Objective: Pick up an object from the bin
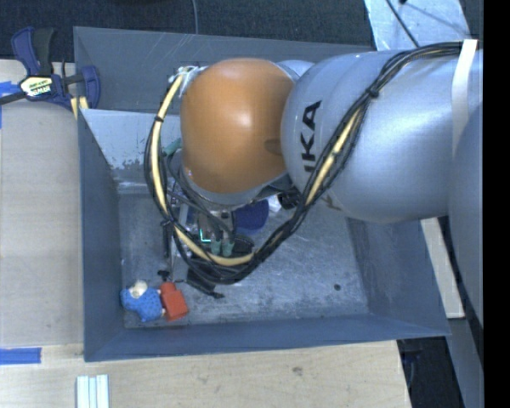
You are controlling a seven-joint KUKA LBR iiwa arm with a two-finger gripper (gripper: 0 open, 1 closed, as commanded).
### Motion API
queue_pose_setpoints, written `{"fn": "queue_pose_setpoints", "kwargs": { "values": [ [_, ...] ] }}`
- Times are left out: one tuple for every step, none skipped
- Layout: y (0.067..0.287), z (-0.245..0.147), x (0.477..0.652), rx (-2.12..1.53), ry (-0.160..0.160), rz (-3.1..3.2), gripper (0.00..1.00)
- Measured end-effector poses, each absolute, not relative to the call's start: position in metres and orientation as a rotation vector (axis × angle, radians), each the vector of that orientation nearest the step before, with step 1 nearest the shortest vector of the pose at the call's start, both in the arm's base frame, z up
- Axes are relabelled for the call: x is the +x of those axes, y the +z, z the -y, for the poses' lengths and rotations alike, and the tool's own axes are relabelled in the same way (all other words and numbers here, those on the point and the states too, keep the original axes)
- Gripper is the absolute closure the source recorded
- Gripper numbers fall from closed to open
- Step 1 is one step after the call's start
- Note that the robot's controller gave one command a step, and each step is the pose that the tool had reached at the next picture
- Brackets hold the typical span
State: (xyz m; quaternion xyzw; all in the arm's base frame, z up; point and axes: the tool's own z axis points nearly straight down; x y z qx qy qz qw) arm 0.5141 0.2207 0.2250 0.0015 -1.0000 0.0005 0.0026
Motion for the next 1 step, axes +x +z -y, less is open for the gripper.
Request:
{"fn": "queue_pose_setpoints", "kwargs": {
  "values": [
    [0.0877, -0.2164, 0.4903, 0.596, 0.001, 3.080, 0.00]
  ]
}}
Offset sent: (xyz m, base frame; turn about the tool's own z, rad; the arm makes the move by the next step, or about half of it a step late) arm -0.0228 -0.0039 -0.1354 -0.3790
